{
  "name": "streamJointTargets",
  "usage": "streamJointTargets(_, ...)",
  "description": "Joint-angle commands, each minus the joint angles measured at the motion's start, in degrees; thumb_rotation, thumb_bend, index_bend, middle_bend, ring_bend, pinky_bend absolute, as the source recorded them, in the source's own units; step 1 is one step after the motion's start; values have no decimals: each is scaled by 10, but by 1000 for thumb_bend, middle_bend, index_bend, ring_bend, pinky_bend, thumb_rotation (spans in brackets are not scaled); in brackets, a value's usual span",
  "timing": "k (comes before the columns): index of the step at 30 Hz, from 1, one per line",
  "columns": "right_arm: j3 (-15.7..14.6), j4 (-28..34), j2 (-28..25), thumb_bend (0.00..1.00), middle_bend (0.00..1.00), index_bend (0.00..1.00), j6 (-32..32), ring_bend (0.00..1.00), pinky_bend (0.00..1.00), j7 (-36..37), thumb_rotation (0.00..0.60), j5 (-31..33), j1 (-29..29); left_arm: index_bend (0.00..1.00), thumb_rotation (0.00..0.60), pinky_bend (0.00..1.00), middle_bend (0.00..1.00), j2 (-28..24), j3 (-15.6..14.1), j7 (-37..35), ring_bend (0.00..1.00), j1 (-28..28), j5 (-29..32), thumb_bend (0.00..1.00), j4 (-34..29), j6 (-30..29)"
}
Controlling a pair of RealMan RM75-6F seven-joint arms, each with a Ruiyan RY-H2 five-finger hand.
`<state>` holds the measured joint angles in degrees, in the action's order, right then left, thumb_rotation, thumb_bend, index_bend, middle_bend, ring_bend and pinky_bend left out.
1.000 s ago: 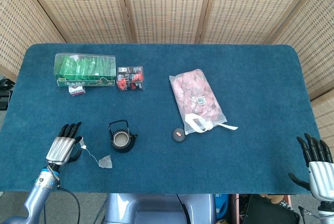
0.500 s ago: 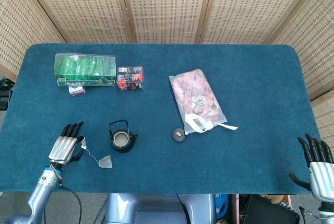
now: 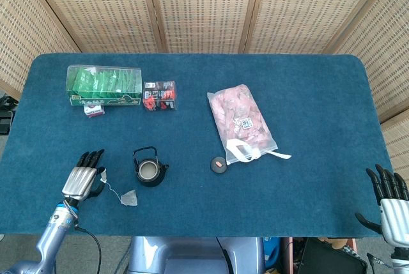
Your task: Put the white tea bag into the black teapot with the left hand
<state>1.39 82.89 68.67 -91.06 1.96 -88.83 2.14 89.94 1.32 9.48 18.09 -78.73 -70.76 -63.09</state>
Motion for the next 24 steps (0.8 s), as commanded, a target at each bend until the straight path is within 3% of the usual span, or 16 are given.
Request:
streamJointTargets(1, 0, 0, 0, 139, 61, 29, 0, 0, 0, 0, 600, 0, 0, 570, 600, 0, 5, 0, -1, -2, 0, 0, 0, 416, 1, -1)
streamJointTargets(11, 1, -1, 0, 140, 61, 28, 1, 0, 0, 1, 600, 0, 1, 614, 600, 0, 37, -8, 1, -28, 0, 0, -10, 416, -9, -17)
streamJointTargets(24, 1, -4, 2, 140, 61, 28, -2, 0, 0, 7, 600, -1, 3, 614, 600, 0, 37, -74, 6, -85, 0, 7, -71, 416, -115, -71)
